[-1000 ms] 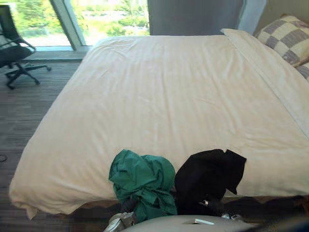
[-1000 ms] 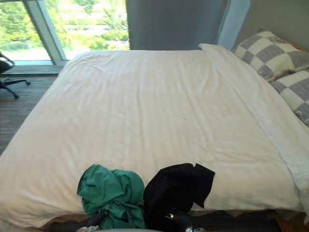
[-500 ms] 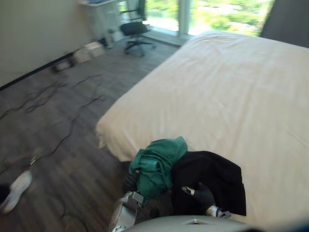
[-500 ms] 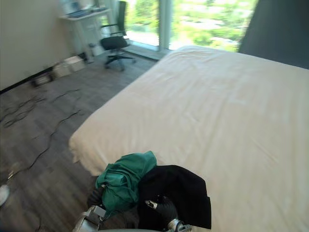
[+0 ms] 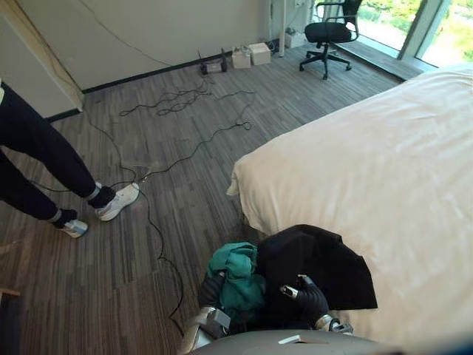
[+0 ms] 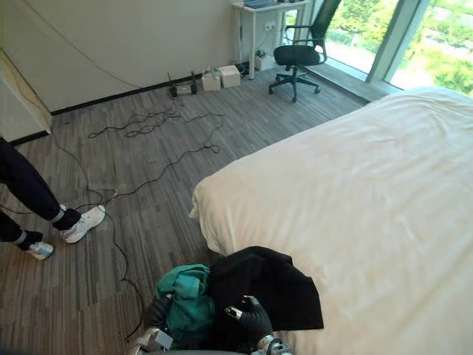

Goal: Tidy the bed and pick cloth on bed and put in laundry

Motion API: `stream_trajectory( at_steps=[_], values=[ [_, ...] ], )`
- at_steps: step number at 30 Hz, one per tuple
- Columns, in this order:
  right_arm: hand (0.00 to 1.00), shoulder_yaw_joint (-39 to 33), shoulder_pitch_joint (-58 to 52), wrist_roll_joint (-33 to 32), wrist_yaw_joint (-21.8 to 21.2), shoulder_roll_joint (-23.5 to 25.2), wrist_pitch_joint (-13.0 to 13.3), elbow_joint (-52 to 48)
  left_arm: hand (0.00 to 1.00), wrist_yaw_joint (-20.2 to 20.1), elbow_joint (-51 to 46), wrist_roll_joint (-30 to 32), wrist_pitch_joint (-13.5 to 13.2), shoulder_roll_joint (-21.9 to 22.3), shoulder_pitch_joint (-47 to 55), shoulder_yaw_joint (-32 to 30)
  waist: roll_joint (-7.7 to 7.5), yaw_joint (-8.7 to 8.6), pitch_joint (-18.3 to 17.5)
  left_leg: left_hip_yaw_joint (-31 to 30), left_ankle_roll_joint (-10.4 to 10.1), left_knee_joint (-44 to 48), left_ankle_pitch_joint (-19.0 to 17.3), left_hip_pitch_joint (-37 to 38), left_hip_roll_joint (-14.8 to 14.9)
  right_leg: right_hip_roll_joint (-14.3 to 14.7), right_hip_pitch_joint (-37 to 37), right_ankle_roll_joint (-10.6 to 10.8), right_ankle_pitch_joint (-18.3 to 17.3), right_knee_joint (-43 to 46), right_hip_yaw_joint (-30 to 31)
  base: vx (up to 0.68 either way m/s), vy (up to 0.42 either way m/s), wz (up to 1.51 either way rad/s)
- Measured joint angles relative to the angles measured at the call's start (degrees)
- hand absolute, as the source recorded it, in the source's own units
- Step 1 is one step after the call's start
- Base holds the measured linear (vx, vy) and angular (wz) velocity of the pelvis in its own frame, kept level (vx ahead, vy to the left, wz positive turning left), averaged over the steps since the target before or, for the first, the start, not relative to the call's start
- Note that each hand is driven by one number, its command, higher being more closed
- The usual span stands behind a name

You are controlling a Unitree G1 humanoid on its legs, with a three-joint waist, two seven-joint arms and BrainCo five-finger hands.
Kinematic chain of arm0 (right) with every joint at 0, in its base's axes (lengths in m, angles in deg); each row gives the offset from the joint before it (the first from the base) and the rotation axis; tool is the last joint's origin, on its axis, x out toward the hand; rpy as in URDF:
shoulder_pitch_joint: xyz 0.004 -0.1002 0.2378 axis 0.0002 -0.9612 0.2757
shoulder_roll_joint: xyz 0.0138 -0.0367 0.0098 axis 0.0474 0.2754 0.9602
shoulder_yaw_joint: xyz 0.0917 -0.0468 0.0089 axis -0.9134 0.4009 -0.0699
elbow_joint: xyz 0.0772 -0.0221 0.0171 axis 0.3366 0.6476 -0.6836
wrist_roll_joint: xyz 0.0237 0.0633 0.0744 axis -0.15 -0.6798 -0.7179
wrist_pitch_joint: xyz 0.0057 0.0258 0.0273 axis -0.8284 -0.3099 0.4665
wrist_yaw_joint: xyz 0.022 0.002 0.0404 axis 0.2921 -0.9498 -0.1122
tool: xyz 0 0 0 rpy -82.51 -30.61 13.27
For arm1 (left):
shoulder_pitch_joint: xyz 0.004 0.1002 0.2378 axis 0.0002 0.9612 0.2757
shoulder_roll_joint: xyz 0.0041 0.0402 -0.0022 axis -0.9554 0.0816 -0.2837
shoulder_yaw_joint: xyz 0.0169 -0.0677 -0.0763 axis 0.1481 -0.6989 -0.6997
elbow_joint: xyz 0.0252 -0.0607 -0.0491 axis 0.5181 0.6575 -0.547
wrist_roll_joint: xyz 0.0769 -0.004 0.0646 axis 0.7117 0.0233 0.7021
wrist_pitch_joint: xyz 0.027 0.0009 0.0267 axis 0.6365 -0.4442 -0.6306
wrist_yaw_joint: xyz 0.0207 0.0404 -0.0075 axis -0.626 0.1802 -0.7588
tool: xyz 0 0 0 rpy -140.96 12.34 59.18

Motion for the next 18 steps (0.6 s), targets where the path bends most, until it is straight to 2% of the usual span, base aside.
stream_trajectory(
  at_steps=[2, 3, 5, 6, 7, 8, 9, 10, 11, 12, 13, 14, 15, 18],
  values=[
    [1.0, 0.3, -0.3, 0.0, 0.3, -0.1, 0.0, 0.6, 1.0, 0.8, 0.0, -0.3, 0.8, -0.7, 0.6, 0.3, 0.32, 0.68, -0.1, -2.5, 0.2, -5.0, 3.1, 3.1, -1.3, -1.2, -0.4, 0.0, 2.1, 4.4, -1.2, 0.12, 0.08, 0.84],
    [1.0, 1.4, 0.0, 0.1, 1.0, -0.2, 0.0, 0.6, 1.0, 1.0, 0.0, -0.4, 0.7, -1.2, 0.9, 1.0, 0.56, 0.63, 0.0, -5.6, 1.0, -6.7, 4.2, 4.5, -2.3, -3.4, -1.4, -0.8, 3.4, 10.9, -1.4, 0.19, 0.071, 1.06],
    [1.0, 2.7, 0.8, 0.1, 1.6, -0.8, 0.1, 1.1, 1.0, 1.2, 0.0, -0.4, 0.7, -2.3, 0.3, 2.5, 1.14, -0.13, 0.4, -9.7, 1.6, -7.1, 4.5, 4.4, -2.5, -3.8, -3.1, -1.5, -1.4, 15.1, -0.7, 0.19, 0.063, 1.14],
    [1.0, 4.1, 1.6, 0.1, 2.3, -1.1, 0.1, 1.6, 1.0, 1.6, 0.0, -0.4, 0.7, -2.4, -0.3, 3.1, 1.4, -0.45, 0.8, -12.8, 2.0, -7.1, 4.7, 4.3, -2.6, -2.2, -5.1, -4.5, -4.4, 16.7, 0.8, 0.14, 0.079, 1.23],
    [1.0, 5.1, 1.6, -0.1, 3.1, -1.1, 0.2, 2.2, 1.0, 1.6, 0.0, -0.4, 0.7, -3.2, -0.7, 4.3, 2.05, -1.24, 1.4, -16.2, 2.3, -7.1, 4.6, 4.4, -2.7, 0.4, -7.6, -6.2, -5.5, 16.4, 5.1, 0.12, 0.084, 1.28],
    [1.0, 5.5, 1.5, -0.4, 3.7, -1.1, 0.3, 2.5, 1.0, 1.5, 0.1, -0.4, 0.7, -3.6, -0.7, 4.8, 2.02, -1.81, 1.4, -17.7, 2.3, -7.1, 4.4, 4.4, -2.8, 1.7, -8.9, -6.3, -6.0, 15.9, 7.7, 0.1, 0.07, 1.39],
    [1.0, 5.9, 1.0, -0.6, 4.6, -1.1, 1.2, 3.3, 1.0, 1.5, 0.5, -0.4, 0.7, -4.2, -1.0, 5.6, 1.84, -2.84, 1.3, -19.5, 2.2, -7.6, 3.8, 4.5, -3.1, 3.8, -11.3, -6.4, -7.1, 14.9, 13.3, 0.07, 0.054, 1.19],
    [1.0, 5.8, 0.1, -1.1, 5.1, -1.3, 2.5, 4.4, 1.0, 1.3, 1.5, -0.3, 0.7, -4.8, -1.8, 6.9, 1.7, -2.83, 1.4, -19.2, 2.3, -7.9, 3.2, 5.7, -3.2, 4.9, -11.7, -6.1, -6.8, 10.6, 17.0, 0.09, 0.07, 0.98],
    [1.0, 5.8, 0.0, -1.3, 5.2, -1.4, 2.8, 4.8, 1.0, 1.2, 1.8, -0.3, 0.7, -4.9, -1.6, 7.2, 1.52, -2.56, 1.3, -18.3, 2.2, -7.7, 2.6, 6.1, -3.2, 4.8, -11.7, -5.4, -6.2, 8.1, 18.1, 0.08, 0.062, 0.45],
    [1.0, 5.8, -0.2, -1.8, 5.3, -1.7, 3.5, 5.1, 1.0, 1.0, 1.9, -0.2, 0.6, -5.2, -1.3, 7.5, 0.66, -2.42, 1.2, -13.4, 1.7, -7.2, 1.1, 6.3, -3.1, 4.0, -11.5, -4.4, -3.5, 2.7, 19.2, 0.13, -0.011, 0.15],
    [1.0, 5.8, -0.3, -2.8, 5.3, -1.9, 4.1, 5.2, 1.0, 0.7, 1.9, 0.5, 0.6, -5.4, -1.4, 7.9, -0.37, -2.57, 1.2, -9.6, 1.1, -6.1, 0.2, 6.0, -3.4, 2.6, -11.2, -3.8, 1.0, -1.0, 19.2, 0.08, -0.04, 0.08],
    [1.0, 5.6, -0.1, -2.9, 5.2, -2.1, 4.5, 5.8, 1.0, 0.8, 2.2, 0.6, 0.6, -5.3, -1.5, 8.2, -0.23, -2.65, 1.1, -9.6, 1.1, -6.0, 0.0, 6.2, -3.5, 2.6, -10.6, -2.3, 1.7, -1.7, 19.2, 0.06, -0.049, 0.02],
    [1.0, 5.0, 0.0, -4.0, 4.0, -3.0, 4.6, 9.4, 1.0, 0.8, -0.6, 0.7, 0.6, -4.7, 2.9, 13.8, 1.13, -5.68, -2.5, -9.3, -4.1, -8.9, 4.0, 7.4, 0.6, 9.0, -6.4, -3.9, 4.3, -11.9, 19.2, 0.0, 0.0, 0.0],
    [1.0, 5.0, 0.0, -4.0, 4.0, -3.0, 4.6, 9.4, 1.0, 0.8, -0.6, 0.7, 0.6, -4.7, 2.9, 13.8, 1.13, -5.69, -2.4, -9.3, -4.1, -8.9, 4.0, 7.4, 0.6, 9.0, -6.4, -3.9, 4.3, -11.9, 19.3, 0.0, 0.0, 0.0]
  ],
)
